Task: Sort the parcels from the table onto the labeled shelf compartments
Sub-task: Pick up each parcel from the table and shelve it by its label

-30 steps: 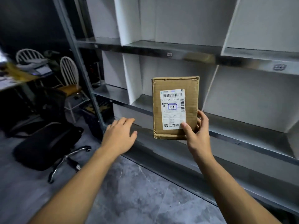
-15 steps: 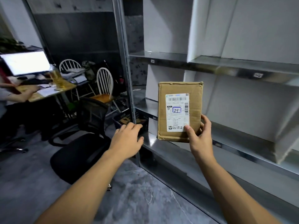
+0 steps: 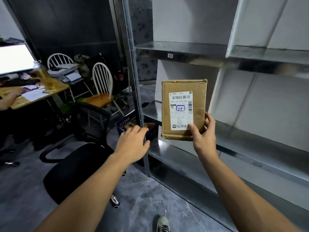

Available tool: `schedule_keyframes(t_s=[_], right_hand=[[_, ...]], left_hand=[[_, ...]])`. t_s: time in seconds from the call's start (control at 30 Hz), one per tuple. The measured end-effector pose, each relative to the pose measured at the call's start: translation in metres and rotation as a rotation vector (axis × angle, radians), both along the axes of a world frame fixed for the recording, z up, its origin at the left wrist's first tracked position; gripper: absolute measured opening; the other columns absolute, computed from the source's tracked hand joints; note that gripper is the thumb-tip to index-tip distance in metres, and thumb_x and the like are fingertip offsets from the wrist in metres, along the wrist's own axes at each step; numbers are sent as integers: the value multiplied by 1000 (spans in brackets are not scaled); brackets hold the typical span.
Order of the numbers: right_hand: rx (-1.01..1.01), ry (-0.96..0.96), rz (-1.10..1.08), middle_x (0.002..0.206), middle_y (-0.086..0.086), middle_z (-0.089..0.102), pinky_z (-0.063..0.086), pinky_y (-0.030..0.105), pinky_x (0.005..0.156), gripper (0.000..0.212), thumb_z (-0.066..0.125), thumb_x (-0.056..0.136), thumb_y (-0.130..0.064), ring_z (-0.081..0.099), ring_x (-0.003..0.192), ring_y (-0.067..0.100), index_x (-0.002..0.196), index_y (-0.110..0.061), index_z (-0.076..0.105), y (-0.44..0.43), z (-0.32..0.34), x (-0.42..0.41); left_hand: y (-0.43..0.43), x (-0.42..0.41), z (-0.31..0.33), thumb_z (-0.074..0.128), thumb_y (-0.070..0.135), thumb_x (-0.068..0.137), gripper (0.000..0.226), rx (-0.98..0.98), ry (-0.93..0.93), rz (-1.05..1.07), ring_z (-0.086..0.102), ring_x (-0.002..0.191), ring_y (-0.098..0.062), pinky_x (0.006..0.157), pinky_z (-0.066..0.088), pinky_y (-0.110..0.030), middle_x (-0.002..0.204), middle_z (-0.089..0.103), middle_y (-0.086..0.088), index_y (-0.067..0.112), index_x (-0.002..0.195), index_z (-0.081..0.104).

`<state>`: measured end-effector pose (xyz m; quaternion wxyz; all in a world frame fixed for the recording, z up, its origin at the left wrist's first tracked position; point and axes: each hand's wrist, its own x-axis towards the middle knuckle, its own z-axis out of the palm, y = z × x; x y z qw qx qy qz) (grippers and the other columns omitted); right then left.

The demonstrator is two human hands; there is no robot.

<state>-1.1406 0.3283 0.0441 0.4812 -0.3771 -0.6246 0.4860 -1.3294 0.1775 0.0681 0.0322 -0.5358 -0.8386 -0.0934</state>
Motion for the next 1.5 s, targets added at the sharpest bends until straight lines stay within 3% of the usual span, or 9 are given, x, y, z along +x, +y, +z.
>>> schedule_keyframes(t_s=[0.17, 0.37, 0.47, 0.7, 0.97, 1.13, 1.3, 1.5], right_hand=[[-21, 38, -52, 138, -8, 54, 49, 47, 106, 63, 70, 91, -32, 55, 125, 13, 142, -42, 34, 67, -17, -69], [-69, -37, -110, 138, -12, 49, 42, 46, 113, 64, 69, 93, -26, 49, 128, 13, 147, -31, 33, 133, -29, -127], [-84, -84, -140, 143, -5, 49, 38, 43, 115, 66, 69, 94, -26, 46, 132, 15, 149, -26, 33, 152, -34, -147], [-148, -113, -234, 138, -8, 52, 41, 36, 111, 67, 69, 94, -28, 49, 125, 11, 150, -27, 33, 173, -50, -199], [-222, -64, -343, 143, -10, 48, 42, 43, 113, 67, 70, 93, -30, 48, 131, 12, 145, -38, 30, 187, -66, -250], [-271, -129, -312, 149, -11, 47, 40, 45, 116, 79, 73, 91, -28, 47, 135, 10, 152, -36, 24, 187, -90, -262], [-286, -153, -288, 143, -15, 51, 41, 37, 114, 80, 74, 90, -21, 48, 125, 0, 153, -32, 27, 196, -87, -266], [-300, -208, -269, 147, -10, 50, 41, 35, 109, 84, 78, 86, -19, 47, 134, 9, 150, -33, 27, 204, -86, -267]], left_hand=[[69, -64, -11, 46, 44, 96, 50, -57, 40, -47, 45, 124, -23, 101, 38, -41, 137, 47, 3, 28, 143, 39], [130, -126, -26, 47, 43, 96, 48, -105, 14, -74, 45, 122, -24, 101, 39, -41, 136, 48, 2, 28, 141, 39], [149, -148, -35, 47, 42, 96, 47, -111, -21, -90, 46, 122, -24, 101, 39, -43, 136, 48, 2, 28, 141, 40], [185, -195, -54, 47, 42, 97, 48, -131, -112, -196, 45, 125, -22, 104, 38, -42, 139, 47, 5, 28, 142, 40], [214, -239, -64, 46, 41, 97, 49, -174, -180, -360, 41, 127, -20, 106, 37, -41, 139, 44, 6, 28, 144, 38], [220, -255, -76, 46, 42, 98, 49, -198, -188, -424, 42, 126, -19, 105, 38, -40, 138, 44, 7, 28, 144, 38], [224, -264, -81, 47, 42, 98, 49, -216, -208, -447, 41, 126, -19, 105, 38, -40, 139, 44, 6, 27, 144, 38], [227, -268, -87, 48, 41, 98, 49, -222, -240, -461, 42, 127, -19, 105, 38, -41, 140, 44, 5, 26, 144, 39]])
